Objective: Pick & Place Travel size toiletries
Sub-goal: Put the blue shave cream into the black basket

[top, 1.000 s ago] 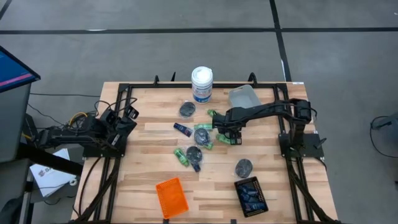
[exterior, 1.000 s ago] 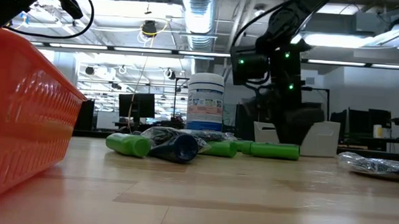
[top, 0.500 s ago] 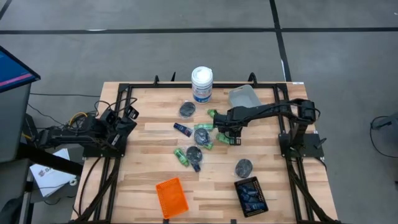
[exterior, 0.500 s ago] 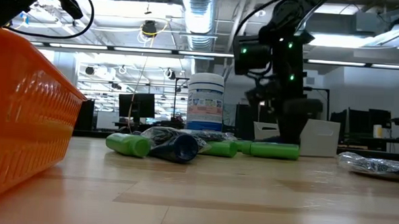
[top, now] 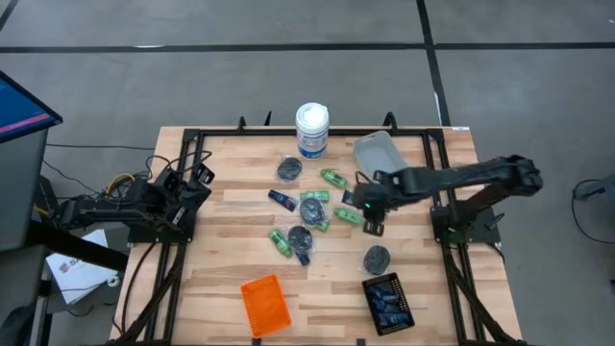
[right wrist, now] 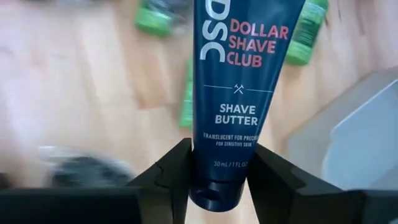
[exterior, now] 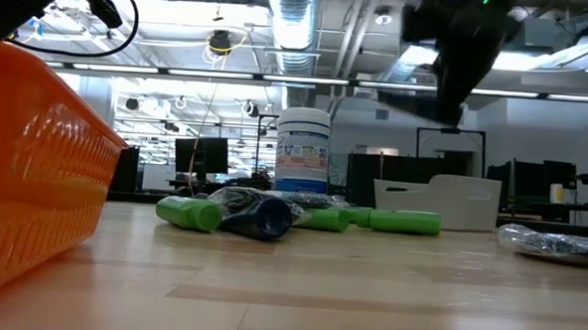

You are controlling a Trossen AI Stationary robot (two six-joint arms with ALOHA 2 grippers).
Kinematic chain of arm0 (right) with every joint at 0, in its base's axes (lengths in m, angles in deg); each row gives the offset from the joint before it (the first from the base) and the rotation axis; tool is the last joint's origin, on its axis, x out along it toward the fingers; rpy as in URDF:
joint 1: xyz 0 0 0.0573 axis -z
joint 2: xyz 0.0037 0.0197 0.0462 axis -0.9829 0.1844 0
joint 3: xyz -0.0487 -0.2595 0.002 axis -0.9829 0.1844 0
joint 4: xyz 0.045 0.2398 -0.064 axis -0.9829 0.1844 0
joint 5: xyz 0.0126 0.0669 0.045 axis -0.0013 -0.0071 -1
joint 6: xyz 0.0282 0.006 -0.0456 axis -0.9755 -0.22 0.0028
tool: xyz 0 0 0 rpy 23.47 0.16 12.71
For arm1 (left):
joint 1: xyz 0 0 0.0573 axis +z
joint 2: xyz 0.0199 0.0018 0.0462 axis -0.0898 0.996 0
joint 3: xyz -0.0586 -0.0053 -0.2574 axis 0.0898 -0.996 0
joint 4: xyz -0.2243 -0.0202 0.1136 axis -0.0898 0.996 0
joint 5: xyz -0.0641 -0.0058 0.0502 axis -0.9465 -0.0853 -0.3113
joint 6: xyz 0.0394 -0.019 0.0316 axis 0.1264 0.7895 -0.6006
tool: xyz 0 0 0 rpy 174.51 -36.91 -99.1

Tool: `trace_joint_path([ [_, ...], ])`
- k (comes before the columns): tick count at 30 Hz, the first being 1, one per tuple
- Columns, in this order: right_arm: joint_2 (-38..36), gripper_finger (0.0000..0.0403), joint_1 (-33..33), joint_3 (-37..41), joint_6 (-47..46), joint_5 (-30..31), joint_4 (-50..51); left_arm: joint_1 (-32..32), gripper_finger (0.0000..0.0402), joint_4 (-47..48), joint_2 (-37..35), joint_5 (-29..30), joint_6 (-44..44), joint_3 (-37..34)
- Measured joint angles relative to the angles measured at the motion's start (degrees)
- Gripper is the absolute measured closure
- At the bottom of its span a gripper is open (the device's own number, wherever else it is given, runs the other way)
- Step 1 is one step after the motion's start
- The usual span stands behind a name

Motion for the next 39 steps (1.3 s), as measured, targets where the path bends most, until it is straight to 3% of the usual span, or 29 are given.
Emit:
trace_joint_path([
  [8, -2.95, 0.0270, -17.18, -0.02, -19.01, 0.00, 0.22, 0.00, 0.0401, 0.02, 0.00, 0.00, -0.01, 0.00],
  [17, 4.46, 0.0270, -31.74, -0.04, -33.50, -0.03, 1.93, 0.00, 0.0401, 0.00, 0.00, 0.02, -0.10, 0.01],
  [32, 13.58, 0.0274, -39.09, -5.45, -36.59, -1.92, 1.70, 0.00, 0.0401, -0.09, 0.00, 1.82, -0.96, 0.00],
  [39, 18.12, 0.0265, -39.35, -6.23, -34.78, -7.81, 1.74, 0.00, 0.0401, -0.20, -0.02, 1.81, -2.16, 0.00],
])
